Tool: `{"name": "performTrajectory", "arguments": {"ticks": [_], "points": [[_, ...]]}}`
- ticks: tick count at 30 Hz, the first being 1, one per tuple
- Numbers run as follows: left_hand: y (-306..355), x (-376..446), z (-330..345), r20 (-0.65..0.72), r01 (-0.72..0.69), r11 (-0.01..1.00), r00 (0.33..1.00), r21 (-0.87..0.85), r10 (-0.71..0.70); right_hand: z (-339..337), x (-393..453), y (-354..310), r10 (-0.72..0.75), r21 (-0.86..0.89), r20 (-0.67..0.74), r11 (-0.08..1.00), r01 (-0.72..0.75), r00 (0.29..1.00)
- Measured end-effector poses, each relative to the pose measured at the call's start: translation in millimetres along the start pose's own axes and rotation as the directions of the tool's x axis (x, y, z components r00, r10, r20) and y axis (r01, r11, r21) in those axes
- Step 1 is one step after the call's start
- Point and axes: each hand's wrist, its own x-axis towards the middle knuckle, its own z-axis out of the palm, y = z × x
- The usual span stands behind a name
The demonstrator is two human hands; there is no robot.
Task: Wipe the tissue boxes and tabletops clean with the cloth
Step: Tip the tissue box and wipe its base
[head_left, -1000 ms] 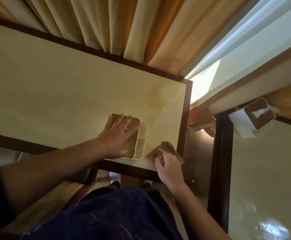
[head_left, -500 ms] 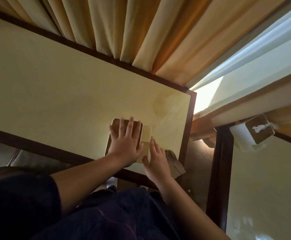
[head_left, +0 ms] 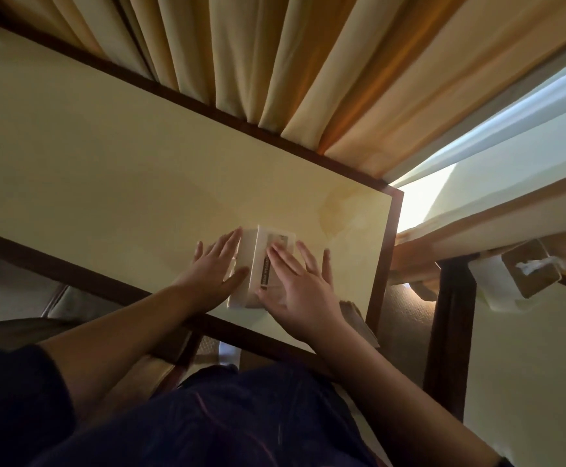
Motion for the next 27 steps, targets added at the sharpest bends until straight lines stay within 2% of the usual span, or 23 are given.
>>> {"name": "performTrajectory", "arguments": {"ticks": [3, 5, 7, 10, 13, 16, 18, 22, 23, 25, 27], "points": [[-8, -4, -9, -0.02, 0.019, 1.0, 1.0, -0.003, -0.019, 1, 4, 0, -0.031, 0.036, -0.018, 0.999, 0.031, 0.999], [0, -6, -14, -0.07, 0.059, 0.994, 0.995, -0.092, -0.065, 3, -1, 9, -0.001, 0.135, -0.071, 0.991, 0.01, 0.997], [14, -8, -19, -0.118, 0.05, 0.989, 0.991, -0.142, -0.067, 11, -11, 25, 0.103, 0.23, -0.158, 0.971, -0.065, 0.982], [37, -9, -21, -0.168, -0.05, 0.996, 0.985, -0.075, 0.037, 36, -34, 55, 0.277, 0.296, -0.219, 0.932, -0.207, 0.936], [52, -2, -16, -0.156, -0.151, 0.986, 0.975, 0.073, 0.161, 70, -59, 83, 0.336, 0.206, -0.161, 0.931, -0.302, 0.928], [64, 9, -9, -0.119, -0.241, 0.952, 0.957, 0.187, 0.266, 93, -83, 102, 0.396, 0.106, 0.04, 0.911, -0.398, 0.917], [74, 14, -2, -0.107, -0.256, 0.949, 0.955, 0.185, 0.278, 103, -92, 106, 0.379, 0.047, 0.125, 0.921, -0.387, 0.917], [84, 21, 12, -0.135, -0.19, 0.958, 0.966, 0.213, 0.222, 112, -87, 97, 0.37, 0.011, 0.029, 0.929, -0.371, 0.929], [83, 21, 14, -0.14, -0.189, 0.956, 0.965, 0.225, 0.224, 112, -83, 94, 0.394, 0.043, -0.001, 0.918, -0.393, 0.919], [81, 21, 15, -0.14, -0.196, 0.956, 0.963, 0.219, 0.229, 112, -75, 88, 0.476, 0.24, -0.036, 0.858, -0.454, 0.879], [80, 20, 15, -0.145, -0.202, 0.956, 0.961, 0.214, 0.236, 107, -66, 79, 0.577, 0.499, -0.009, 0.711, -0.496, 0.817]]}}
